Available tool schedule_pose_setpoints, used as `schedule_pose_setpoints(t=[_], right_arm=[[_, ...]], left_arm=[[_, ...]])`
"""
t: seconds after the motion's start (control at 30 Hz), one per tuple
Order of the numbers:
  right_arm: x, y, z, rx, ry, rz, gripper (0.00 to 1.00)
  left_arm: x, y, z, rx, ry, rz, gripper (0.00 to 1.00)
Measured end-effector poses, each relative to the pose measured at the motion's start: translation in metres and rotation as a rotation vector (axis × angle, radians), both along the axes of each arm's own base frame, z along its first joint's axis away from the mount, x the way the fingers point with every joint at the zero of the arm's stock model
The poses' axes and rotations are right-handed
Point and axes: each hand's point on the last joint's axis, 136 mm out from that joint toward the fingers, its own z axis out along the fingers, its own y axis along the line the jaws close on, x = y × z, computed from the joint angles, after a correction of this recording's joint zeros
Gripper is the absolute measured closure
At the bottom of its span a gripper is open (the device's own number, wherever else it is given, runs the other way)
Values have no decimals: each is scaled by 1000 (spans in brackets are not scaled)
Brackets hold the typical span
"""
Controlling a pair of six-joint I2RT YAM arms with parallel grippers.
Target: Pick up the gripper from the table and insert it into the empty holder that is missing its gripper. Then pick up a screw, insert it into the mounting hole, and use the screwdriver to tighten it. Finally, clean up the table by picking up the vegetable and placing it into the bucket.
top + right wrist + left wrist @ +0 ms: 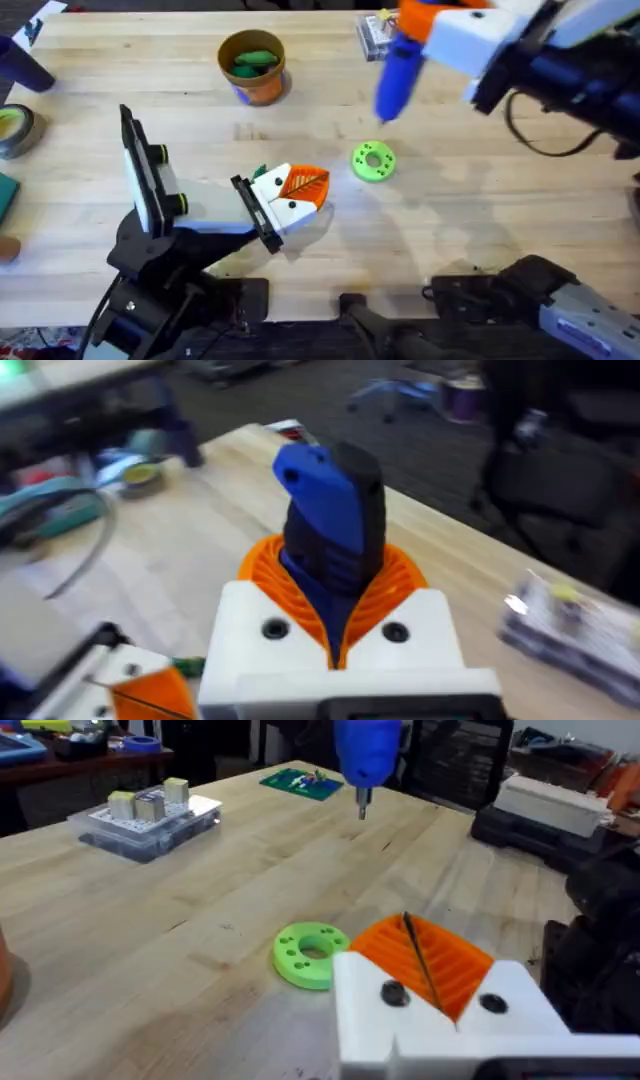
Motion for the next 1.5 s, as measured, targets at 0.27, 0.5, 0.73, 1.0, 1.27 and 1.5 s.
schedule_pose_setpoints(t=[0.27,0.5,0.73,1.0,1.27,1.5], right_arm=[[-61,80,26,87,-91,320,975],[-84,117,20,105,-67,444,975],[-86,134,21,129,-93,484,975],[-81,141,9,108,-64,485,975],[-81,142,8,105,-61,485,975],[-79,144,5,97,-56,485,975]], left_arm=[[0,0,0,0,0,0,987],[0,0,0,0,0,0,987],[0,0,0,0,0,0,987],[0,0,0,0,0,0,987],[0,0,0,0,0,0,987],[0,0,0,0,0,0,987]])
